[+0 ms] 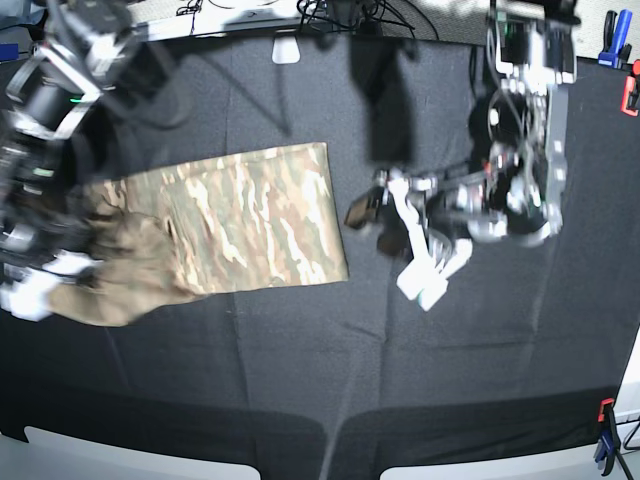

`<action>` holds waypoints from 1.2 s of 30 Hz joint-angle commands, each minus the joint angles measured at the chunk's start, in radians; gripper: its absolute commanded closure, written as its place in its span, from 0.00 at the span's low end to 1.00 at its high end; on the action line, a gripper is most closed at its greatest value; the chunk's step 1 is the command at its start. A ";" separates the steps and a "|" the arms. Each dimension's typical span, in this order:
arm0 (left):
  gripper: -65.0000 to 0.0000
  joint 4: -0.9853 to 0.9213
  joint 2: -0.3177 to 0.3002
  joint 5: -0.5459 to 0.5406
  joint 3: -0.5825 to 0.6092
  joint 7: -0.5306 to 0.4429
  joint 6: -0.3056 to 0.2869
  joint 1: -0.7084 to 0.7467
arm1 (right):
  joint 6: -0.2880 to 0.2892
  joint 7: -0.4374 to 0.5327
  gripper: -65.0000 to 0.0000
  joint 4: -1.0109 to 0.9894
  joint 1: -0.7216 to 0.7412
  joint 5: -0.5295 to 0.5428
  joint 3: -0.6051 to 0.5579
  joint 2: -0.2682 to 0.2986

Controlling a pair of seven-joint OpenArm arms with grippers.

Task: Layout the t-shirt on the table in an organized manner, then fold the t-shirt properly
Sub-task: 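Grasp the other strip end with the right gripper and fold it over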

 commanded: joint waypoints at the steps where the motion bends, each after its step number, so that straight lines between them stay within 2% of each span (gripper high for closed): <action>1: 0.43 0.019 0.000 -0.019 -0.003 -0.026 -0.006 -0.015 | 0.002 0.019 1.00 0.020 0.023 0.024 -0.024 0.005; 8: 0.43 0.019 0.000 0.017 -0.003 -0.026 -0.006 0.005 | -0.051 0.019 1.00 0.076 0.019 0.024 -0.196 -0.074; 13: 0.43 0.019 0.000 0.089 -0.003 -0.026 -0.006 0.002 | -0.085 0.019 1.00 0.192 -0.030 0.005 -0.301 -0.093; 18: 0.43 0.019 0.000 0.101 -0.003 -0.026 0.000 0.002 | -0.140 0.019 1.00 0.394 -0.119 -0.143 -0.391 -0.093; 22: 0.43 0.019 0.000 0.102 -0.003 -0.026 0.035 0.002 | -0.183 0.019 1.00 0.533 -0.172 -0.258 -0.457 -0.093; 27: 0.43 0.019 -0.001 0.102 -0.003 -0.025 0.035 0.002 | -0.221 0.019 1.00 0.553 -0.188 -0.284 -0.539 -0.097; 29: 0.43 0.019 -0.001 0.102 -0.003 -0.024 0.035 0.002 | -0.221 0.019 1.00 0.553 -0.188 -0.315 -0.564 -0.118; 33: 0.43 0.019 -0.001 0.103 -0.003 -0.017 0.035 0.002 | -0.221 0.019 1.00 0.553 -0.188 -0.447 -0.609 -0.188; 36: 0.43 0.019 -0.001 0.145 -0.003 -0.014 0.036 0.002 | -0.221 0.019 1.00 0.553 -0.187 -0.554 -0.641 -0.240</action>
